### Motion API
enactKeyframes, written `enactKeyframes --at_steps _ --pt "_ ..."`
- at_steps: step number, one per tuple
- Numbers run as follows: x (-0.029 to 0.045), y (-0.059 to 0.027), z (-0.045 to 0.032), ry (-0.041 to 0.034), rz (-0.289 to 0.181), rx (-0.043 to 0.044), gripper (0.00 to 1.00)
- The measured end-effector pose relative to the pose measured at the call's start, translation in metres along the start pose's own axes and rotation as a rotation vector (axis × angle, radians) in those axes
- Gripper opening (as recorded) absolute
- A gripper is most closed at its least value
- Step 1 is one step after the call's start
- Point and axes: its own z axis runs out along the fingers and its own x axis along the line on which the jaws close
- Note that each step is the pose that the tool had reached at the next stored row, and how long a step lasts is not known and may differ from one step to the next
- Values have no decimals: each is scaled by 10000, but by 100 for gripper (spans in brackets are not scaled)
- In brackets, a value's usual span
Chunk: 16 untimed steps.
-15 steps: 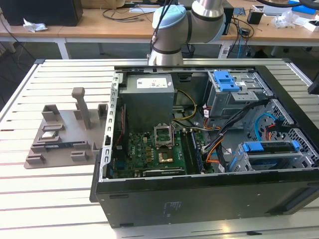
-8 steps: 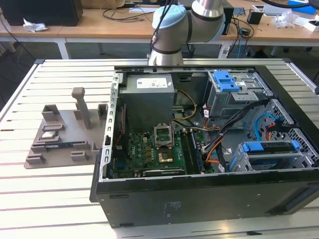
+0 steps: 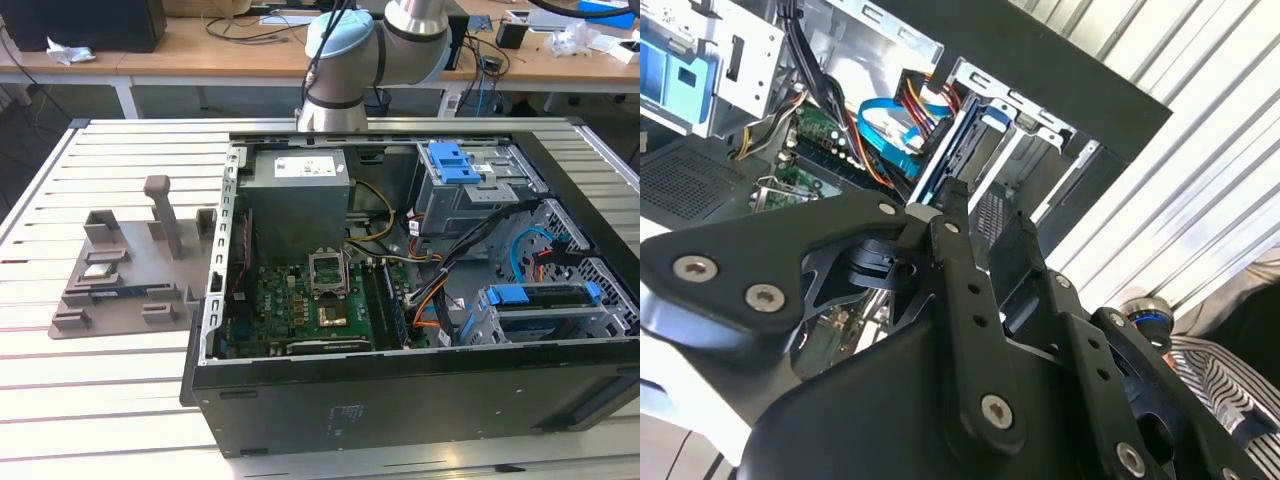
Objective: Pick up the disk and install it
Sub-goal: 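Insert the first disk wire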
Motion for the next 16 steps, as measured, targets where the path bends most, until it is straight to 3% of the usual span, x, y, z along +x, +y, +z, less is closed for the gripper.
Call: enactKeyframes --at_steps 7,14,16 --pt "0 -95 28 10 1 1 36" --pt "6 -138 153 10 1 0 36" --pt "9 -115 201 9 0 0 36"
